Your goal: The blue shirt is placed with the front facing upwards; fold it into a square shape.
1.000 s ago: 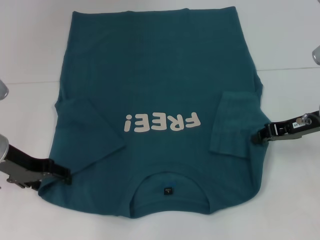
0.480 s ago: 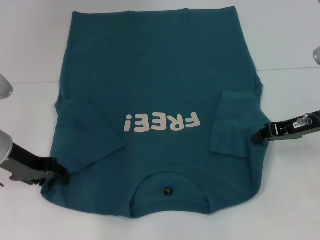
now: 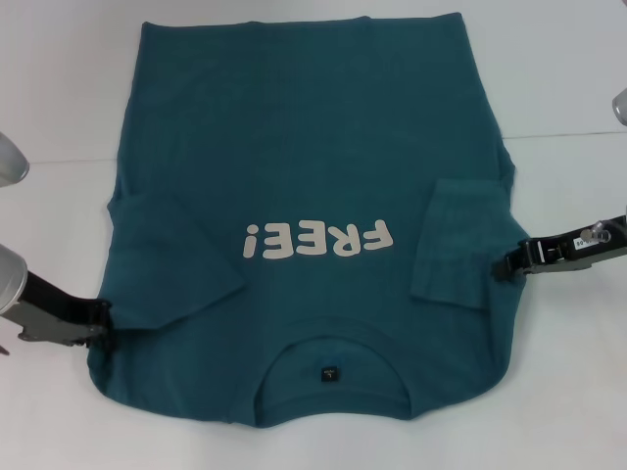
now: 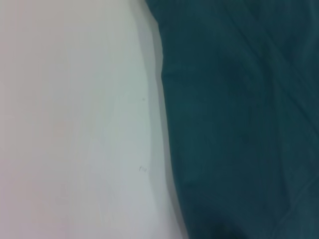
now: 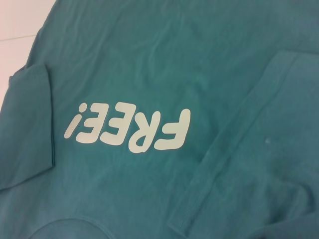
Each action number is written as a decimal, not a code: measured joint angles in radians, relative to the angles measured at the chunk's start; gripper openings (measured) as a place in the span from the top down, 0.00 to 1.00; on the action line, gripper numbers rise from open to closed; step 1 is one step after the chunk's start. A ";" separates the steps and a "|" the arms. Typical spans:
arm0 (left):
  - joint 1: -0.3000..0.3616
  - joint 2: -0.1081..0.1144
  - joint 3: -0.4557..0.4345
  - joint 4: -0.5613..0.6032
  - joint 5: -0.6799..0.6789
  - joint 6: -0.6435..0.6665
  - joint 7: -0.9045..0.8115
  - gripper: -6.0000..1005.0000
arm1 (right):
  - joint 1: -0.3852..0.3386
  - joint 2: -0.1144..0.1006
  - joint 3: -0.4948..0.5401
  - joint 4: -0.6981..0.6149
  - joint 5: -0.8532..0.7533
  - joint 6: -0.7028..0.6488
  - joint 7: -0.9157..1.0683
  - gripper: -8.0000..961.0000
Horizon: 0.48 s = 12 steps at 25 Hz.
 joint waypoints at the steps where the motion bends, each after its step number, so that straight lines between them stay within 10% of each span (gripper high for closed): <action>1: 0.000 0.000 0.000 0.000 0.000 -0.001 0.000 0.73 | 0.000 0.000 0.000 0.000 0.000 0.000 0.000 0.96; 12: 0.001 0.000 0.018 -0.002 0.001 -0.009 0.003 0.91 | -0.003 -0.001 0.000 -0.007 0.007 0.012 -0.001 0.97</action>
